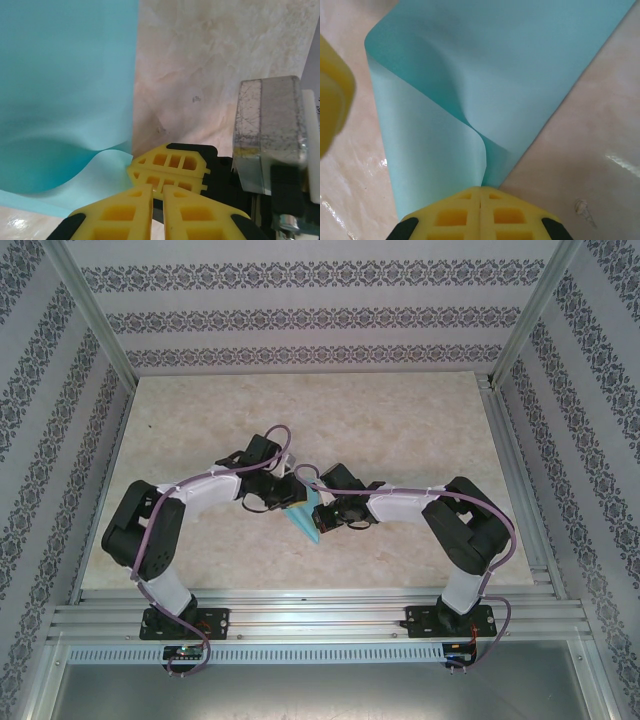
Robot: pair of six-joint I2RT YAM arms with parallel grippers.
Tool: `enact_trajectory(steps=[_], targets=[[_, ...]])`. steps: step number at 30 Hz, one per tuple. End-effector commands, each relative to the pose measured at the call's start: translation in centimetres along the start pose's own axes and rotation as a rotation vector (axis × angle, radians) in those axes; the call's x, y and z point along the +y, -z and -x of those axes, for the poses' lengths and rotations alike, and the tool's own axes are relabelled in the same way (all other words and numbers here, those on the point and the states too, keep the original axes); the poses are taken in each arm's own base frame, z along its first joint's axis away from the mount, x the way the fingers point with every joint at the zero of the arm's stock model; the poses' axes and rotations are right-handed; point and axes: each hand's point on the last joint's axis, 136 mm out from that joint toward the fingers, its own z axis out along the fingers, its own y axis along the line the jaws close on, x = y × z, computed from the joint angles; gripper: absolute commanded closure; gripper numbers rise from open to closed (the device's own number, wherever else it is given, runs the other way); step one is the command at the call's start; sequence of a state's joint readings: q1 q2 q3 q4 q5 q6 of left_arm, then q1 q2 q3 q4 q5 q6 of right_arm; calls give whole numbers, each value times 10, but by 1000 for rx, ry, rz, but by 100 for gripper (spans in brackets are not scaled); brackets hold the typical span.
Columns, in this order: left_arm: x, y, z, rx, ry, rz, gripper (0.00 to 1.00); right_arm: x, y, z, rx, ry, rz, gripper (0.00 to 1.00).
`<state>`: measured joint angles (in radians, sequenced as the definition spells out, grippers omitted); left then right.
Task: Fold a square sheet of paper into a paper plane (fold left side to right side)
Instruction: Third fold the triangle at the center of the table.
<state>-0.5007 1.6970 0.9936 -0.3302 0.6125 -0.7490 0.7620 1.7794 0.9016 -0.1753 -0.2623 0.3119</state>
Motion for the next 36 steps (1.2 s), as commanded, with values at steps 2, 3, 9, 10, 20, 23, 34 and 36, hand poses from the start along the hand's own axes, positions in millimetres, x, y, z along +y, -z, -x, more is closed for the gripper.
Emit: enact_trajectory(steps=[2, 3, 9, 10, 20, 23, 34, 36], targets=[[12, -9, 2, -10, 13, 56, 87, -8, -17, -34, 120, 18, -38, 100], [15, -12, 0, 0, 19, 65, 87, -8, -17, -34, 118, 20, -37, 100], [31, -23, -5, 26, 32, 101, 87, -8, -18, -34, 124, 21, -39, 100], [34, -24, -6, 29, 33, 112, 87, -8, -18, -34, 126, 21, -39, 100], [48, -24, -12, 44, 27, 169, 87, -8, -19, -36, 135, 25, -42, 100], [51, -25, -13, 48, 31, 175, 87, -8, -20, -36, 140, 27, -41, 100], [60, -28, -18, 63, 30, 203, 87, -7, -23, -36, 149, 22, -40, 100], [63, -28, -19, 64, 31, 210, 87, -7, -24, -36, 150, 21, -40, 100]])
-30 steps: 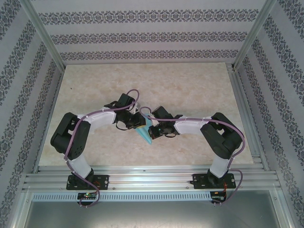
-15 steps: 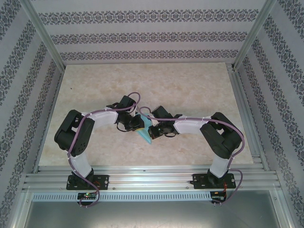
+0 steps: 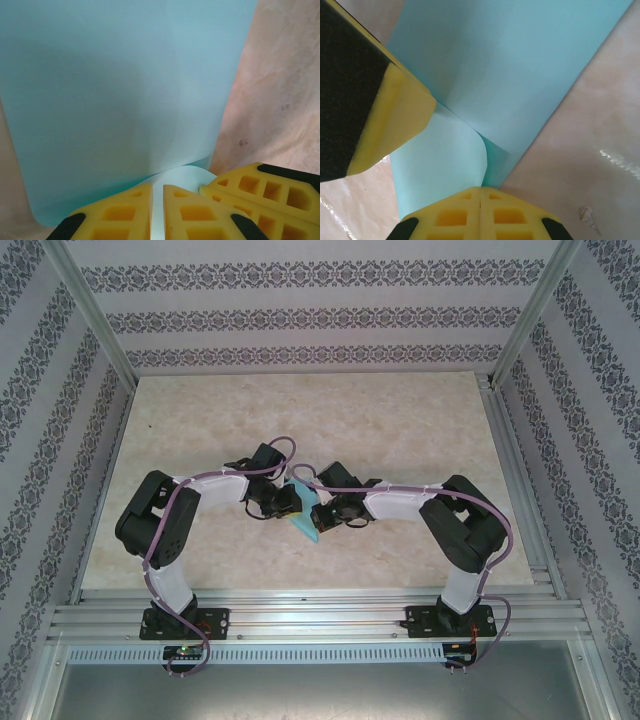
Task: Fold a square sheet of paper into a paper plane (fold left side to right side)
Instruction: Third fold the triangle at the center of the table.
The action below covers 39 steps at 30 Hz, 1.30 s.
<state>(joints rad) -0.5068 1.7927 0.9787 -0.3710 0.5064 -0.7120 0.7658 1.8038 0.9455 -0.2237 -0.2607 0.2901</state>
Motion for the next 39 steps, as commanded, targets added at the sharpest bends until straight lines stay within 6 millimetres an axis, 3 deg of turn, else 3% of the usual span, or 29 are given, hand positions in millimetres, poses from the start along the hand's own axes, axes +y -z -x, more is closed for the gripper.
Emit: enact_trajectory(steps=[1, 16, 20, 25, 30, 35, 39], targets=[[13, -8, -11, 33, -10, 50, 87, -8, -23, -38, 126, 3, -32, 100], [31, -18, -18, 51, 3, 95, 87, -8, -23, -38, 126, -7, -27, 100], [39, -18, -24, 56, 5, 120, 87, -4, -16, -26, 89, -24, -6, 100], [54, -17, -34, 63, 0, 186, 88, 5, 10, 6, -6, -55, 36, 98], [71, -21, -43, 67, 12, 230, 88, 7, 45, 30, -83, -85, 41, 82], [75, -26, -45, 66, 15, 237, 89, 18, 72, 28, -125, -122, 78, 80], [74, -26, -43, 61, 11, 238, 89, 48, 79, 23, -157, -183, 181, 86]])
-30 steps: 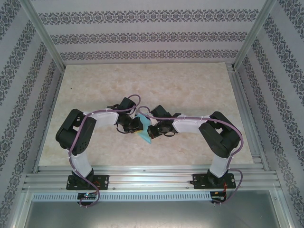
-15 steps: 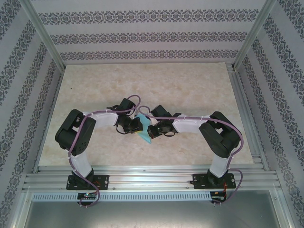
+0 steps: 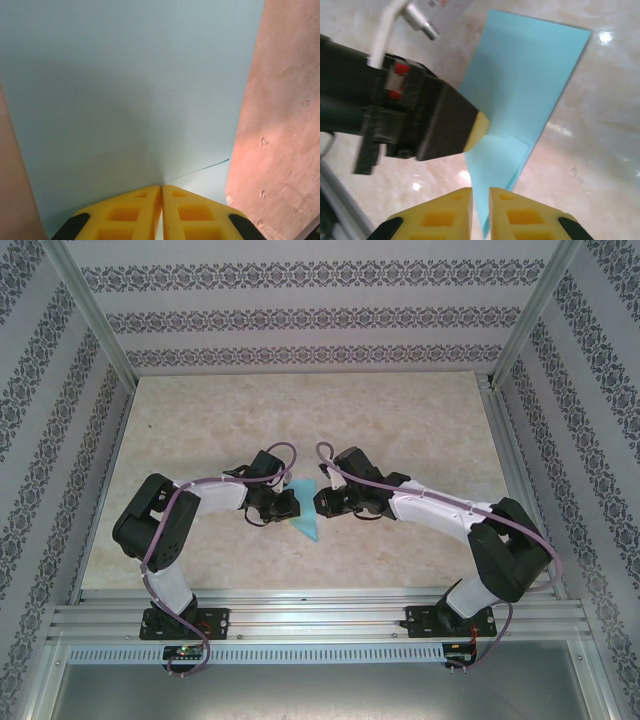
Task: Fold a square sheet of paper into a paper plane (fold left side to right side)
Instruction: Third fold the triangle at the center of the table.
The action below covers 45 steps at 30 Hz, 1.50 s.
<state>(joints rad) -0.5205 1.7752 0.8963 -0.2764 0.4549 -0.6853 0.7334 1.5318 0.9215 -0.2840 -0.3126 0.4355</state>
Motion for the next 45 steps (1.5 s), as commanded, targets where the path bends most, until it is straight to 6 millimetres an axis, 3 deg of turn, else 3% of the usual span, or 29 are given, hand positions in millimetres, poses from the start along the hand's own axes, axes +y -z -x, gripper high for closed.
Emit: enact_trajectory(steps=[1, 6, 13, 18, 45], targets=[[58, -18, -42, 111, 55, 215, 89, 27, -2, -12, -2, -105, 102, 86], [58, -21, -41, 109, 53, 214, 89, 50, -22, -17, -27, -245, 192, 89], [52, -22, -37, 109, 39, 205, 89, 37, -52, -31, 37, -263, 115, 90], [50, -22, -35, 108, 34, 202, 89, 23, -59, -37, 63, -287, 78, 90], [51, -25, -35, 114, 33, 209, 90, 4, -71, -70, 155, -355, 58, 89]])
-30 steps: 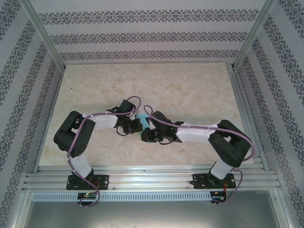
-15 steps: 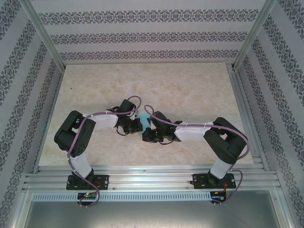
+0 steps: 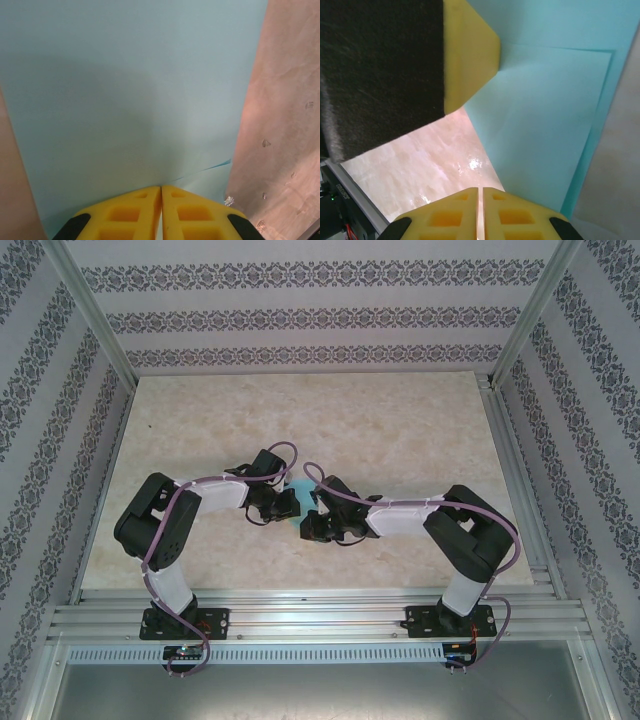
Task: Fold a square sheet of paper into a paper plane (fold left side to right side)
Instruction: Third fold the triangle at the center of the table.
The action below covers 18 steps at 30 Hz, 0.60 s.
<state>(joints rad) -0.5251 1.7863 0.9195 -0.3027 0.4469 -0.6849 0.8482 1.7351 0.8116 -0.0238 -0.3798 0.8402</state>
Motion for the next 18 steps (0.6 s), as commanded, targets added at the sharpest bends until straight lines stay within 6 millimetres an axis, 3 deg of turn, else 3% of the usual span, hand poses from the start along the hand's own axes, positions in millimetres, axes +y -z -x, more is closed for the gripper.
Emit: enact_trajectory(steps=[1, 18], targets=[[52, -26, -36, 108, 30, 196, 90, -8, -3, -3, 10, -21, -1, 89], [52, -27, -36, 107, 31, 197, 90, -21, -13, -12, 43, -39, -24, 88]])
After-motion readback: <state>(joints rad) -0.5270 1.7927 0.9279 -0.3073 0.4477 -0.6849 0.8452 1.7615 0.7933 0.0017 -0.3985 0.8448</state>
